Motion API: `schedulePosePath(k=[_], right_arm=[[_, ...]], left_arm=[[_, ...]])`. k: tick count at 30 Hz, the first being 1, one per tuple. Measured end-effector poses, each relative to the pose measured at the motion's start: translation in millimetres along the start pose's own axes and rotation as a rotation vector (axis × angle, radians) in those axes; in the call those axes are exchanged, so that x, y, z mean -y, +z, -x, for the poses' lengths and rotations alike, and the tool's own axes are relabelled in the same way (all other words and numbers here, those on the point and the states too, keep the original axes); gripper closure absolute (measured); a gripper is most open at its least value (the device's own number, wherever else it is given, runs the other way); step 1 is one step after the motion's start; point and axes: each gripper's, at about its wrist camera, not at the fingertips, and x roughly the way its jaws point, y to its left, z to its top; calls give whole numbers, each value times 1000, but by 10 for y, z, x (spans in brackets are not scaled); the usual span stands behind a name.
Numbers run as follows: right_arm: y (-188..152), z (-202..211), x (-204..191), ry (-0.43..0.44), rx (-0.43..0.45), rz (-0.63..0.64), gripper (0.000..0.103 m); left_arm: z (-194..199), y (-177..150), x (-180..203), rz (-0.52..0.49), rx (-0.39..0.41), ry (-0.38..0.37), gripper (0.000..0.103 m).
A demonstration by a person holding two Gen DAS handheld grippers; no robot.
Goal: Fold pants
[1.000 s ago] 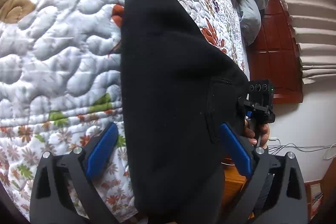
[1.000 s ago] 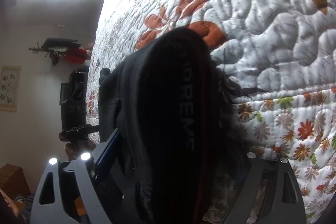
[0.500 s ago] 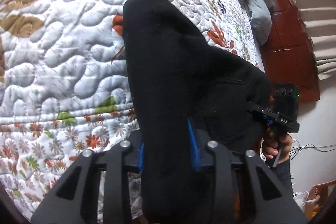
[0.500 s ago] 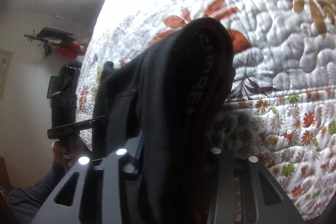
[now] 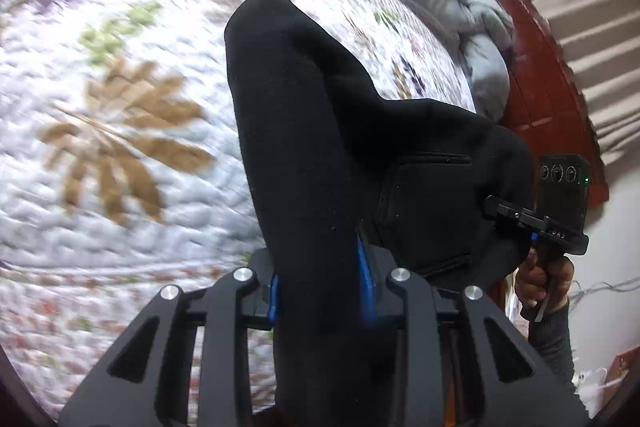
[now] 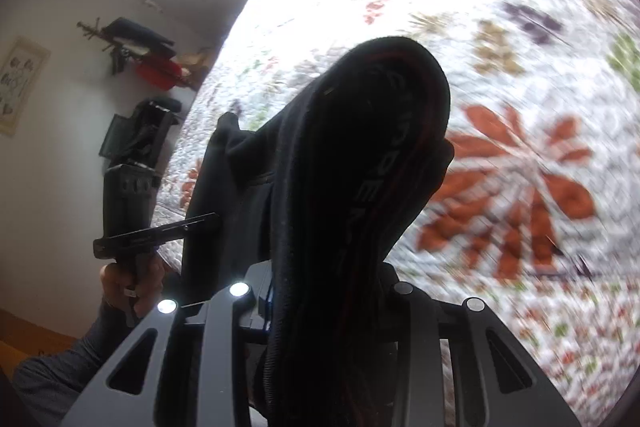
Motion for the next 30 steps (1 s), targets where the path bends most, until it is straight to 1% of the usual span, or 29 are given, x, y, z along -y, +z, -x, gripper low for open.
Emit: schedulePosePath(k=[5,8,15,19,22,24,26,30], right_arm=[[455,-405,-335,30,-18,40,71],[731,-706,-503,39,-31,57,71],[1282,-1321,-715,53,-66,73,71],[1585,-1705,-700,47,-99,63,71],[1734,-1950,-654,47,-114,46,71],[1786,-2068,-579,59,-121,26,71],[1809,-2150,-435,89,-128,-17,71],[1743,-2238,-105,143,-128,-85,70]], left_arm=[[299,285,-323,25,42,43,75],[452,486,-548,37,63,84,75],[650,970,-1053,65,80,162,75],[611,1257,-1378,91,64,175,75],[523,1435,-1617,117,37,180,75],[466,1508,-1733,124,13,183,74],[426,1546,-1847,133,-16,171,74],[428,1527,-1902,129,-27,132,72]])
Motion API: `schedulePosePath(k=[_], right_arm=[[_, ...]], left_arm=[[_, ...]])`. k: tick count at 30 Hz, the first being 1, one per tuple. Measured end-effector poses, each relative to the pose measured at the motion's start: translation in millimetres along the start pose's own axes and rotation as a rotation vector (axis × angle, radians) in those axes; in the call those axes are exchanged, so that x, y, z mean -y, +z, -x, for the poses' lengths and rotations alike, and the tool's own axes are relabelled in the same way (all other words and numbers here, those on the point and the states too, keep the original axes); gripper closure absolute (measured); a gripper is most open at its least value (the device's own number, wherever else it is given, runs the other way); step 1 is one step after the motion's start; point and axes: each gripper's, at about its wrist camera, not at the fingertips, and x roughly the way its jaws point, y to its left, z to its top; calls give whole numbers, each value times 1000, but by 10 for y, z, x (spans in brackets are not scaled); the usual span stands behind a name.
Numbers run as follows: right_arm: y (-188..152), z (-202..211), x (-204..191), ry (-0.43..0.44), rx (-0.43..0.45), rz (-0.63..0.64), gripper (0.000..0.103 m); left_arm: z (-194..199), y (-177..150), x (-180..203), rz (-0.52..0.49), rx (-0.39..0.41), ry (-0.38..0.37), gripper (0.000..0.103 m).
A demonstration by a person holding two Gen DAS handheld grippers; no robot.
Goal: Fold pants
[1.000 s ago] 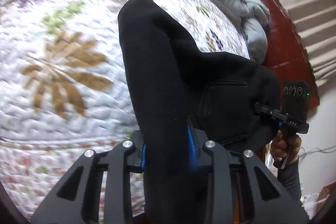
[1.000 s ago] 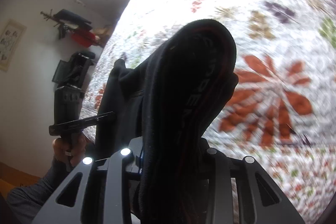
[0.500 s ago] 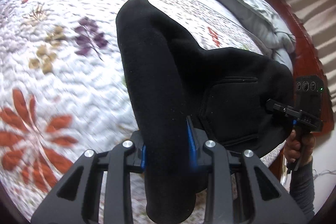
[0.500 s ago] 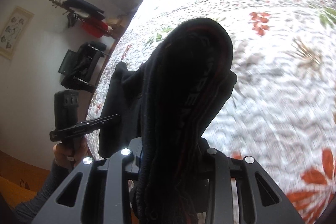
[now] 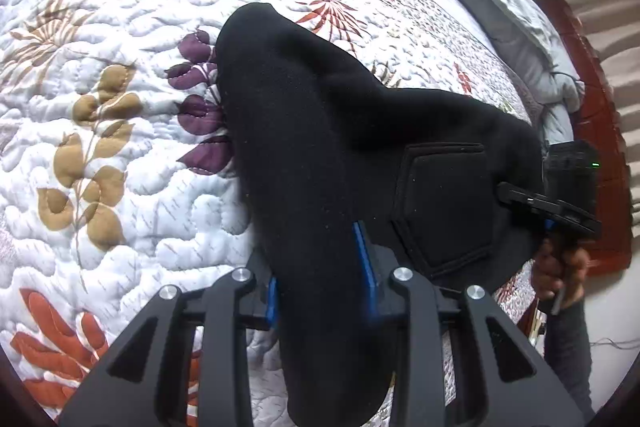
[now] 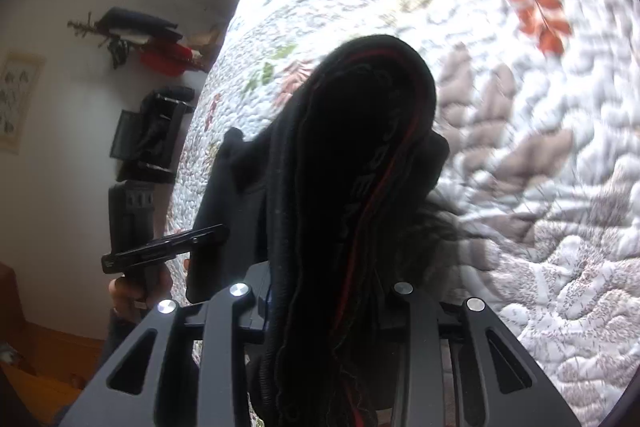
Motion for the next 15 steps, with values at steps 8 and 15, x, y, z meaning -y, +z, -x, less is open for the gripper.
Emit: schedulePosePath(k=[8,15], right_arm=[[-49,-53,275,16,21,-45,50],[-27,505,41,-119,165,4,45]], left_arm=[[-52,-58,-22,12,38,-21,54],[563,-178,-80,-7,241,30,34]])
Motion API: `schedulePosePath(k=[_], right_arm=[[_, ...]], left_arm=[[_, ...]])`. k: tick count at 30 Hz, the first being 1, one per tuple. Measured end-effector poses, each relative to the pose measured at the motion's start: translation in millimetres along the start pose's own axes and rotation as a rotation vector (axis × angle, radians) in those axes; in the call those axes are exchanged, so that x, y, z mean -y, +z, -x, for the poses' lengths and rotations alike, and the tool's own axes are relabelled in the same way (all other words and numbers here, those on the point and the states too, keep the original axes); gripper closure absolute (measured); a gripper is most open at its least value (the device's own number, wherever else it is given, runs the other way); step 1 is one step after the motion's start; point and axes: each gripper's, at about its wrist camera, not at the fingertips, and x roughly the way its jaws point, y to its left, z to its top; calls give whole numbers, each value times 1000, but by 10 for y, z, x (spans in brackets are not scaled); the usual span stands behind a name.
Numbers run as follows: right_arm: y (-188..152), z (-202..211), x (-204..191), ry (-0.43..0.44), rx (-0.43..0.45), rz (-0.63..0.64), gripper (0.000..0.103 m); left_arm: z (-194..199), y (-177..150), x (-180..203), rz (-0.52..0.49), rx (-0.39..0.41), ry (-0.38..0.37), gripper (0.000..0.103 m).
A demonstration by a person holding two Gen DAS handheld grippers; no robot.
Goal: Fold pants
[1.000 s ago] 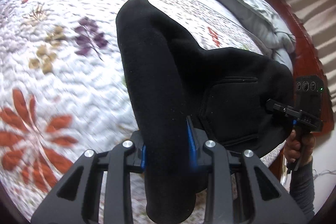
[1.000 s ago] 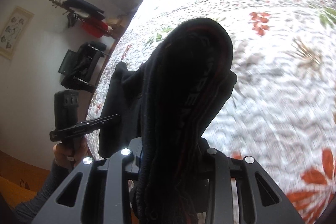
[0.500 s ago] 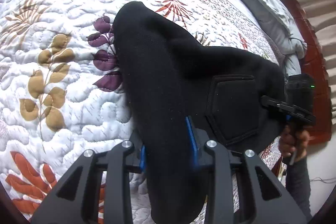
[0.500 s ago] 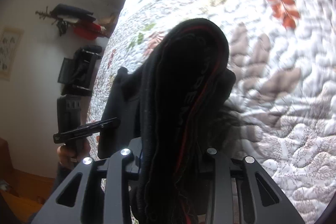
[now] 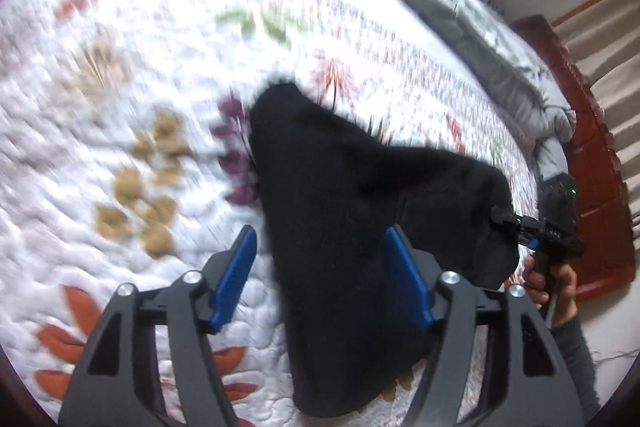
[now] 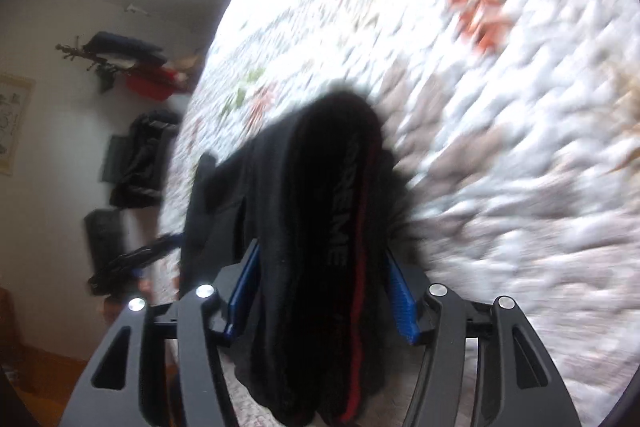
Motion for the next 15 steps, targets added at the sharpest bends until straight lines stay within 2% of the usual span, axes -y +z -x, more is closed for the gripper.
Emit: schedulePosePath(k=[2,4,6,7,9,11,12,13,14,15], right_arm=[[70,251,-104,-7,85,19,53],[121,385,-239,22,141,47,56],[167,396,-380,55,170,72,58],[185,344,-469,81,174,84,58],[214,106,-527,134,122,71,59],[217,-110,-471,119,83,46,60],[211,-196,-378,106,67,22,64],[210,-255,-247,91,61,1,73],[216,-289,-102,88,55,-19,86],[218,-325,9,92,47,-44,92]], left_arm=[[180,66,56,-9,79,-15,31],[278,155,91,3,146,-57,28],[253,236,131,5,167,-96,27],[192,289,164,4,168,-111,27],[51,338,189,7,144,-154,29],[-171,364,224,26,102,-178,30],[-258,368,193,39,88,-174,30],[-362,366,140,58,66,-165,30],[-442,360,84,78,50,-158,34],[-496,355,43,89,43,-157,35]])
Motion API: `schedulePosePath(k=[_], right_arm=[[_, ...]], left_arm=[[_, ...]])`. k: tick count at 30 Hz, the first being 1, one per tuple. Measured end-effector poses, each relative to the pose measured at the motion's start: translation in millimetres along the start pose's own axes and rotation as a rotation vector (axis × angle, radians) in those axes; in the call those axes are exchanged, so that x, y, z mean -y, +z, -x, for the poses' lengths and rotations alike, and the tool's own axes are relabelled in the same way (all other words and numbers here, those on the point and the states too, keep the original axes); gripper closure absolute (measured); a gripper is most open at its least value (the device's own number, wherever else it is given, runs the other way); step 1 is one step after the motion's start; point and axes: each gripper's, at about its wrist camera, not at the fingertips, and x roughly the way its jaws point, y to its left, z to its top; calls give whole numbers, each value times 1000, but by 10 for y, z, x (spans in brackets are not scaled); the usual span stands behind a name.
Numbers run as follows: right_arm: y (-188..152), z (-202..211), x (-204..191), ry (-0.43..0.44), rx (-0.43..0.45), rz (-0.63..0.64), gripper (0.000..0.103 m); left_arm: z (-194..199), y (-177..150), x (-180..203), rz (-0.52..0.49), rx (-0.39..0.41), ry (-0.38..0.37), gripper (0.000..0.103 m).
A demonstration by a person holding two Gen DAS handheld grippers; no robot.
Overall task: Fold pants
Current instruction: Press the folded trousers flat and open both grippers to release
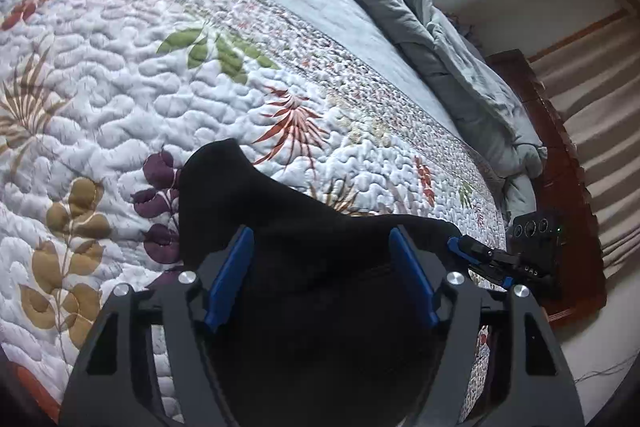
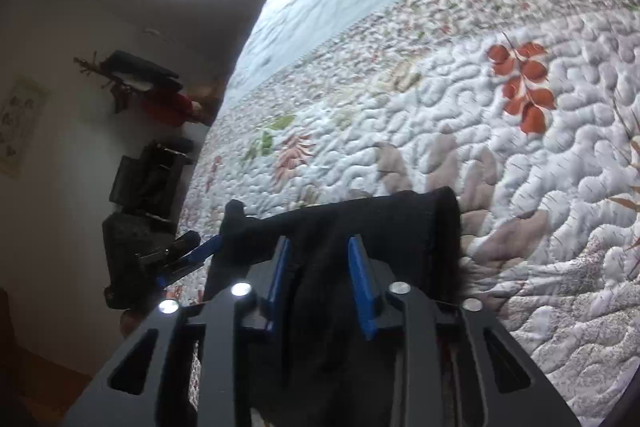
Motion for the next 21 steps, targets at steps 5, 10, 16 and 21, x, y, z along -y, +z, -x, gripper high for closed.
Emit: schedulePosePath(k=[5,10,16,21], right_arm=[[-24,-55,269,13,-25,-32,103],[-83,295,-7,43,27,5,86],[-529,682,-467,124,40,121,83],[-956,431,-275,98,-27,92,83]], left_arm=[[-22,-3,-194,77,-23,-42,40],[475,-118,-13,46,81,14,24],[1142,-785,399,-141,129,-39,21],[871,-1281,340,-142,-3,-82,28]])
